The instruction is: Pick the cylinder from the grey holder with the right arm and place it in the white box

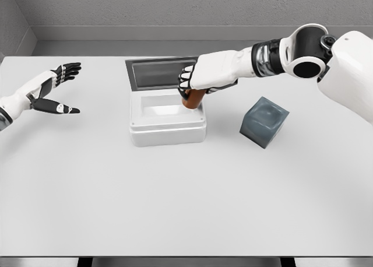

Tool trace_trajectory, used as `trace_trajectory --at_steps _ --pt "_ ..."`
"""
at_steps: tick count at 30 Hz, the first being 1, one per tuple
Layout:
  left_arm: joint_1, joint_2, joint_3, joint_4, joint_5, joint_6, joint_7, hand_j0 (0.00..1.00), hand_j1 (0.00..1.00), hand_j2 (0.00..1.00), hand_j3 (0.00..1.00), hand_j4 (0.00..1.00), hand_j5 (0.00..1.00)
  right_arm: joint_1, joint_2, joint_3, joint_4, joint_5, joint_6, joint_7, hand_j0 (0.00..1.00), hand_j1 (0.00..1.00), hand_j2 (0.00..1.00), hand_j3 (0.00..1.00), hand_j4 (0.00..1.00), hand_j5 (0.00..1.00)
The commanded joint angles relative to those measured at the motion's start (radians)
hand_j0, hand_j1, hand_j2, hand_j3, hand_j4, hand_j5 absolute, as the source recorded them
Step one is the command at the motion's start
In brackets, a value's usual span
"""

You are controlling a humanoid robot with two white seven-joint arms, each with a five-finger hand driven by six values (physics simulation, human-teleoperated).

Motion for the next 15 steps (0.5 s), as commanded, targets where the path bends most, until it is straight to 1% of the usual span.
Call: trace_trajectory --at_steps 1,4,6,13,14,15 --pt "0.0 0.0 0.002 -0.001 0.007 0.0 0.0 1.0 1.0 1.0 1.0 1.0 1.0 0.0 0.002 -0.001 0.0 -0.008 0.003 0.001 0.23 0.23 0.23 0.23 0.23 0.23" --pt "0.0 0.0 0.002 -0.002 0.007 0.001 0.0 1.0 1.0 1.0 1.0 1.0 1.0 -0.005 0.005 -0.001 0.0 -0.007 0.003 0.001 0.23 0.23 0.23 0.23 0.23 0.23" --pt "0.0 0.0 0.002 -0.002 0.007 0.0 0.0 1.0 1.0 1.0 1.0 1.0 1.0 -0.005 0.014 0.0 0.023 -0.007 0.003 0.001 0.23 0.23 0.23 0.23 0.23 0.23" --pt "0.0 0.0 0.002 -0.002 0.009 0.001 0.0 1.0 1.0 1.0 1.0 1.0 1.0 -0.006 0.016 0.003 0.023 -0.007 0.003 0.001 0.23 0.23 0.23 0.23 0.23 0.23" --pt "0.0 0.0 0.002 -0.002 0.007 0.001 0.0 1.0 1.0 1.0 1.0 1.0 1.0 -0.006 0.016 0.003 0.023 -0.007 0.003 0.001 0.24 0.24 0.24 0.24 0.24 0.24" --pt "0.0 0.0 0.002 -0.002 0.009 0.001 0.0 1.0 1.0 1.0 1.0 1.0 1.0 -0.008 0.014 0.003 0.023 -0.004 0.003 0.001 0.28 0.28 0.28 0.28 0.28 0.28"
